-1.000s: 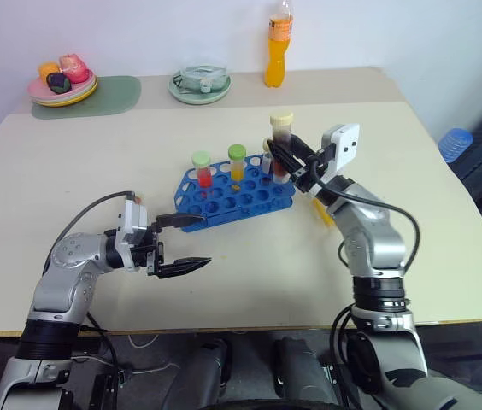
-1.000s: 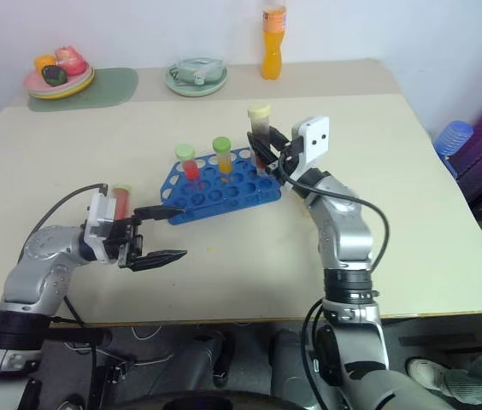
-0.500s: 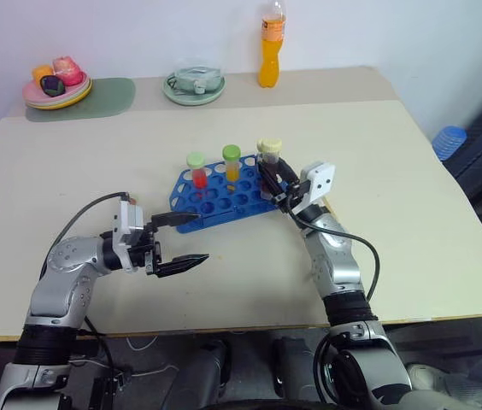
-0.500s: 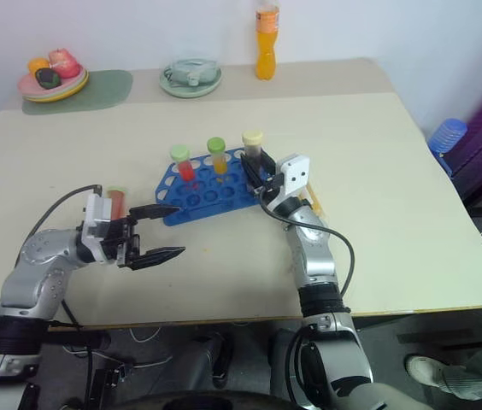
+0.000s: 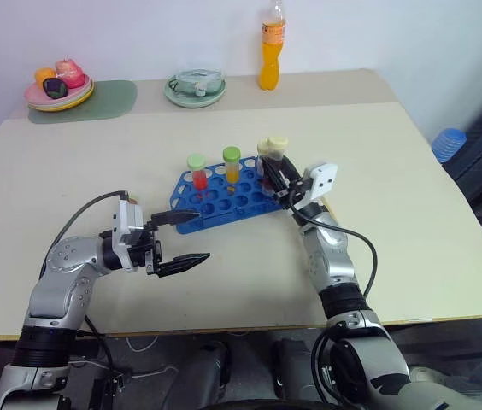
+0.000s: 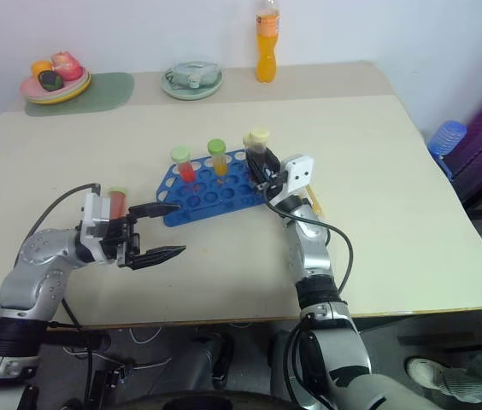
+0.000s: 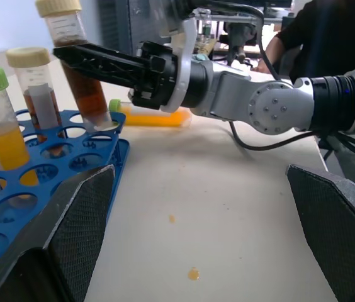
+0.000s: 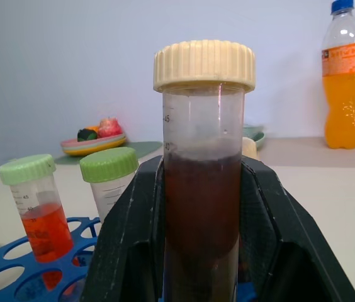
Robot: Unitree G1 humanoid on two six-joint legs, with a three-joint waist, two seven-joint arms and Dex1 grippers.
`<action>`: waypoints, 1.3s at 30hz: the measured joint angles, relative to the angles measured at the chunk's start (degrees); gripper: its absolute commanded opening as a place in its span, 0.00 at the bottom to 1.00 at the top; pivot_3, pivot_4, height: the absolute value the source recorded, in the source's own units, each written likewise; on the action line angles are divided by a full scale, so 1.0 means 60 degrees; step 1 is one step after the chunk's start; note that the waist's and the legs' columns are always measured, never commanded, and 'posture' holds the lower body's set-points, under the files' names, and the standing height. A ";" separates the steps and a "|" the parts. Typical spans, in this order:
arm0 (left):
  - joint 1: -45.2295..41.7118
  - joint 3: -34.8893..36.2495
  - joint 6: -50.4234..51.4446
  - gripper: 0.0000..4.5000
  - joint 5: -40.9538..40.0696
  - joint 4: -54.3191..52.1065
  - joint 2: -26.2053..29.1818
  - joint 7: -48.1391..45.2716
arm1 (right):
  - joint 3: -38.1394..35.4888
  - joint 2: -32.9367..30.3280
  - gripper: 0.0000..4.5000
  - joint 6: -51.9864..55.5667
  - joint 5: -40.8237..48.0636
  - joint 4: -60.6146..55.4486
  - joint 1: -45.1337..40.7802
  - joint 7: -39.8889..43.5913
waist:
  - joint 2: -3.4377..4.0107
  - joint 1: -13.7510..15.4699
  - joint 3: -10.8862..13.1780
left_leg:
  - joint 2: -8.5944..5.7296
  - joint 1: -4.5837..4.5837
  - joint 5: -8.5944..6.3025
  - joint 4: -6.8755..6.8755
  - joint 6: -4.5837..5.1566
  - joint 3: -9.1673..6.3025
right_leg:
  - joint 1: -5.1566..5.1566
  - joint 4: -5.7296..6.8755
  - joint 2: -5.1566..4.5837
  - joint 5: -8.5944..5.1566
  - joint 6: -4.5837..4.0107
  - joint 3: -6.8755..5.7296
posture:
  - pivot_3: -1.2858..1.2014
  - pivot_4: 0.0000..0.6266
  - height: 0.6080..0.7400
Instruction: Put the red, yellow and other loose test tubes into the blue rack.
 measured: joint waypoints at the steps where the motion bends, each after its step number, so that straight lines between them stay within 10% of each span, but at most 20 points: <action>1: -0.0001 0.0001 0.0006 1.00 -0.0001 0.0000 0.0007 0.0005 | -0.0004 -0.0026 0.29 0.0002 0.0052 -0.0091 0.0108 0.0043 | 0.0000 -0.0002 0.0000 | 0.0000 0.0000 0.0000 0.0000 0.0000 0.0000 | 0.0000 -0.0001 0.0000 0.0000 0.0000 0.0001 | 0.52 0.24 1.00; 26: -0.0157 -0.0033 0.0192 1.00 -0.0008 -0.0057 -0.0031 -0.0042 | 0.0209 -0.0061 0.29 -0.0618 -0.0344 0.0527 0.0200 -0.0439 | -0.0001 0.0001 -0.0001 | 0.0011 0.0008 0.0014 -0.0042 -0.0023 0.0000 | -0.0009 -0.0006 0.0009 0.0004 -0.0010 0.0006 | 0.52 0.24 1.00; 33: 0.0124 0.0044 0.0400 1.00 -0.0209 -0.0118 -0.0096 0.0225 | 0.0246 -0.0192 0.97 -0.0754 -0.0030 0.0147 0.0642 0.0144 | 0.0000 -0.0027 0.0000 | 0.0014 0.0007 0.0015 -0.0054 -0.0024 0.0002 | -0.0006 -0.0008 0.0009 0.0004 -0.0010 0.0007 | 0.52 0.24 1.00; 39: 0.0161 0.0048 0.0514 1.00 -0.0222 -0.0291 -0.0128 0.0389 | 0.0466 -0.0706 0.99 -0.0902 -0.1340 -0.0637 0.0705 -0.1081 | 0.0002 0.0009 0.0003 | 0.0016 0.0005 0.0017 -0.0057 -0.0029 0.0002 | -0.0017 -0.0008 0.0011 0.0002 -0.0013 0.0008 | 0.52 0.24 1.00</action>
